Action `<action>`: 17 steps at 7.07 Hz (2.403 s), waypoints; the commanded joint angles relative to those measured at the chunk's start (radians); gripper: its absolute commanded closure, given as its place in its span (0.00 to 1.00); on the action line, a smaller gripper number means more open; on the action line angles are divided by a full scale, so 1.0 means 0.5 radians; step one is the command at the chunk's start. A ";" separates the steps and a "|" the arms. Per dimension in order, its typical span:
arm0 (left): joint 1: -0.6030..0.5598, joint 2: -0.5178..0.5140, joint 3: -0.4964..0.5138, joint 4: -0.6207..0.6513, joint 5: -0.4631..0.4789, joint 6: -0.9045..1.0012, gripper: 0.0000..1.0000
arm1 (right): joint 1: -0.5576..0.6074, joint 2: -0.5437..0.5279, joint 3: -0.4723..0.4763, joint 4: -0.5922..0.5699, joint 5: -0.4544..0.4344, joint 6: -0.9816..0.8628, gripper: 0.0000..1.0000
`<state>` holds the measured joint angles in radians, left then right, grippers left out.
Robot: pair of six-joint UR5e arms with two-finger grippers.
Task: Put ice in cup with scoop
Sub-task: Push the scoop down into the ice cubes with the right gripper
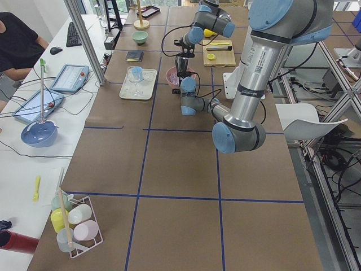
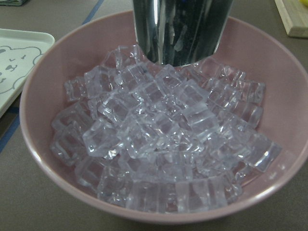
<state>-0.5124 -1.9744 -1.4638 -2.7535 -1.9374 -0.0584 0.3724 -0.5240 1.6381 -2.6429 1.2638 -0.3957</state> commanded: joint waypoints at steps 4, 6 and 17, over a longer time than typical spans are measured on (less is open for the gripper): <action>0.003 0.000 0.010 -0.012 0.003 0.000 0.00 | -0.005 0.029 -0.076 -0.113 -0.003 0.006 1.00; 0.003 -0.006 0.013 -0.012 0.003 -0.003 0.00 | -0.008 0.032 -0.082 -0.108 -0.003 0.006 1.00; 0.009 -0.015 0.022 -0.015 0.003 -0.003 0.00 | -0.027 0.060 -0.251 0.079 0.006 0.012 1.00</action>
<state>-0.5077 -1.9831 -1.4527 -2.7612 -1.9365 -0.0598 0.3606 -0.4974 1.5197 -2.6152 1.2669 -0.3897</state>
